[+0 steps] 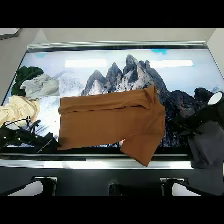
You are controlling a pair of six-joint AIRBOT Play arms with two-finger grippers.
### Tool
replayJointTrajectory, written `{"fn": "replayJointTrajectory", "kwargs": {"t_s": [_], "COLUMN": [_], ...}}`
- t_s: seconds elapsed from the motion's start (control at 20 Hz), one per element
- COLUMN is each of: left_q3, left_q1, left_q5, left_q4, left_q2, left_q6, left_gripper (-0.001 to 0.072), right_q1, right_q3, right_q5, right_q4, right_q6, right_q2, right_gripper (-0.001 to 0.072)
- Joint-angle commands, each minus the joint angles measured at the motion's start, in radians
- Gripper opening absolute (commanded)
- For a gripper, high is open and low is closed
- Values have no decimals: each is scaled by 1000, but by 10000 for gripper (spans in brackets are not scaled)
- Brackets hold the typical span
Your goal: Fold the shirts.
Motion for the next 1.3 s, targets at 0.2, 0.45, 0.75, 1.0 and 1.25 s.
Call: {"fn": "replayJointTrajectory", "kwargs": {"t_s": [0.2, 0.45, 0.75, 1.0, 1.25], "left_q3": [-10, -10, -6, 8, 285], "left_q1": [-55, -55, -55, -55, -57], "left_q5": [71, 61, 55, 47, 6], "left_q4": [-46, -47, -48, -77, -79], "left_q2": [-2, -1, 10, 30, 64], "left_q6": [5, 28, 28, 46, 54], "left_gripper": [66, 31, 31, 31, 28], "right_q1": [-1, -1, 22, 113, 110], "right_q3": [-24, -124, -162, -160, -17], "right_q5": [-24, -165, -292, -431, -356], "right_q4": [0, 180, 199, 198, 205], "right_q6": [-4, -13, -27, -10, -104], "right_q2": [2, 1, -86, -154, -31], "right_gripper": [446, 491, 461, 230, 47]}}
